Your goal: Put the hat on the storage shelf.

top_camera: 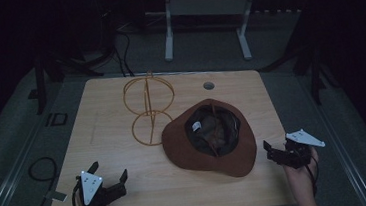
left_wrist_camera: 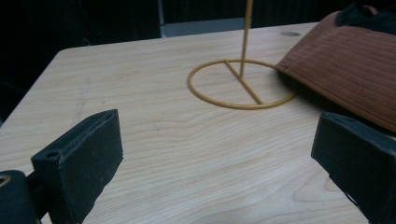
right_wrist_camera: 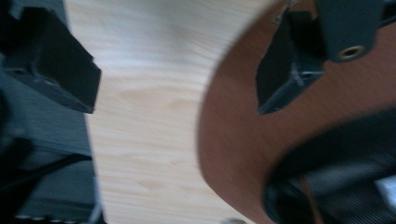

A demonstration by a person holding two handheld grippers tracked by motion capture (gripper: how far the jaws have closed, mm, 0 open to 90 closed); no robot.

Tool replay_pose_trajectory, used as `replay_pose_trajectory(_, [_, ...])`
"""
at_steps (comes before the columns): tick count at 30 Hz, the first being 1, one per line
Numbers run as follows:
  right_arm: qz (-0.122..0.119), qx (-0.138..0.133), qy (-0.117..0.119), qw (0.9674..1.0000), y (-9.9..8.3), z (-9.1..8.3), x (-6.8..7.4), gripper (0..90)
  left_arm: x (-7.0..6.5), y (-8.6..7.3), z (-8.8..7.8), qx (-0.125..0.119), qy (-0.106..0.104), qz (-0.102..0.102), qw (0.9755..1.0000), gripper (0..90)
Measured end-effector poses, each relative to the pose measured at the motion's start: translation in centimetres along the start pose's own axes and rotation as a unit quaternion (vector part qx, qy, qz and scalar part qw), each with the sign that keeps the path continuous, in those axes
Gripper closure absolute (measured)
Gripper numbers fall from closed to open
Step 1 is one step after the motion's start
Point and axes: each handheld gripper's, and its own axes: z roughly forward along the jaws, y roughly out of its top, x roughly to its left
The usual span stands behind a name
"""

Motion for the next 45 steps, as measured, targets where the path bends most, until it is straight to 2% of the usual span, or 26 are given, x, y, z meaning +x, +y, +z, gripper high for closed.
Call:
replay_pose_trajectory(2, [0.002, -0.002, 0.009, 1.0000, 0.5, 0.0, 0.1, 13.8, -0.1, 0.0, 0.0, 0.001, -0.002, 0.002, 1.0000, 2.6])
replay_pose_trajectory(3, [-0.006, -0.007, 0.008, 0.9999, 1.5, 0.0, 0.4, 13.8, -0.1, 0.0, 0.0, 0.000, -0.006, 0.002, 1.0000, 2.6])
replay_pose_trajectory(6, [-0.011, -0.018, 0.011, 0.9997, 2.5, 0.0, 0.8, 13.8, -0.4, 0.0, 0.1, 0.005, -0.011, 0.009, 0.9999, 2.6])
replay_pose_trajectory(7, [-0.017, -0.024, 0.015, 0.9994, 3.5, 0.1, 1.2, 13.8, -0.5, 0.0, 0.1, 0.005, -0.019, 0.012, 0.9997, 2.6])
replay_pose_trajectory(9, [-0.017, -0.026, 0.021, 0.9993, 3.9, 0.2, 1.3, 13.7, -0.6, 0.0, 0.1, 0.007, -0.027, 0.011, 0.9995, 2.6])
replay_pose_trajectory(12, [-0.032, -0.028, 0.028, 0.9987, 5.6, 1.0, 2.3, 13.7, -0.8, 0.0, 0.2, 0.017, -0.038, 0.010, 0.9991, 2.6])
replay_pose_trajectory(17, [-0.032, -0.027, 0.042, 0.9982, 7.0, 2.1, 3.1, 13.0, -1.0, 0.1, 0.2, 0.025, -0.048, 0.005, 0.9985, 2.6])
replay_pose_trajectory(21, [-0.033, -0.025, 0.065, 0.9970, 8.4, 3.5, 4.0, 12.6, -1.0, 0.1, 0.3, 0.035, -0.055, -0.008, 0.9979, 2.6])
replay_pose_trajectory(24, [-0.041, -0.010, 0.051, 0.9978, 8.8, 4.3, 4.5, 11.6, -1.1, 0.2, 0.3, 0.040, -0.059, -0.011, 0.9974, 2.6])
replay_pose_trajectory(26, [-0.030, 0.012, 0.062, 0.9976, 9.2, 5.8, 4.8, 11.5, -1.2, 0.2, 0.3, 0.048, -0.060, -0.007, 0.9970, 2.6])
replay_pose_trajectory(27, [-0.030, 0.012, 0.062, 0.9976, 9.2, 5.8, 4.8, 11.5, -1.2, 0.2, 0.3, 0.051, -0.062, -0.007, 0.9968, 2.6])
replay_pose_trajectory(29, [-0.026, 0.028, 0.066, 0.9971, 9.5, 7.3, 5.1, 11.7, -1.4, 0.2, 0.2, 0.052, -0.066, -0.006, 0.9964, 2.6])
replay_pose_trajectory(30, [-0.026, 0.028, 0.066, 0.9971, 9.5, 7.3, 5.1, 11.7, -1.4, 0.2, 0.2, 0.052, -0.066, -0.006, 0.9964, 2.6])
replay_pose_trajectory(33, [-0.037, 0.044, 0.069, 0.9960, 9.9, 9.0, 5.6, 13.7, -1.6, 0.3, 0.3, 0.055, -0.072, -0.001, 0.9959, 2.6])
replay_pose_trajectory(37, [-0.036, 0.060, 0.076, 0.9947, 9.9, 10.2, 5.9, 14.9, -1.7, 0.3, 0.3, 0.057, -0.075, 0.002, 0.9955, 2.6])
replay_pose_trajectory(38, [-0.036, 0.079, 0.073, 0.9936, 9.9, 11.0, 6.1, 16.4, -1.7, 0.3, 0.3, 0.057, -0.076, 0.002, 0.9955, 2.6])
replay_pose_trajectory(41, [-0.044, 0.102, 0.062, 0.9919, 9.6, 12.4, 6.6, 18.0, -1.7, 0.3, 0.3, 0.057, -0.078, -0.001, 0.9953, 2.6])
replay_pose_trajectory(45, [-0.058, 0.117, 0.051, 0.9902, 9.1, 13.6, 7.2, 20.7, -1.6, 0.3, 0.3, 0.058, -0.078, -0.005, 0.9953, 2.6])
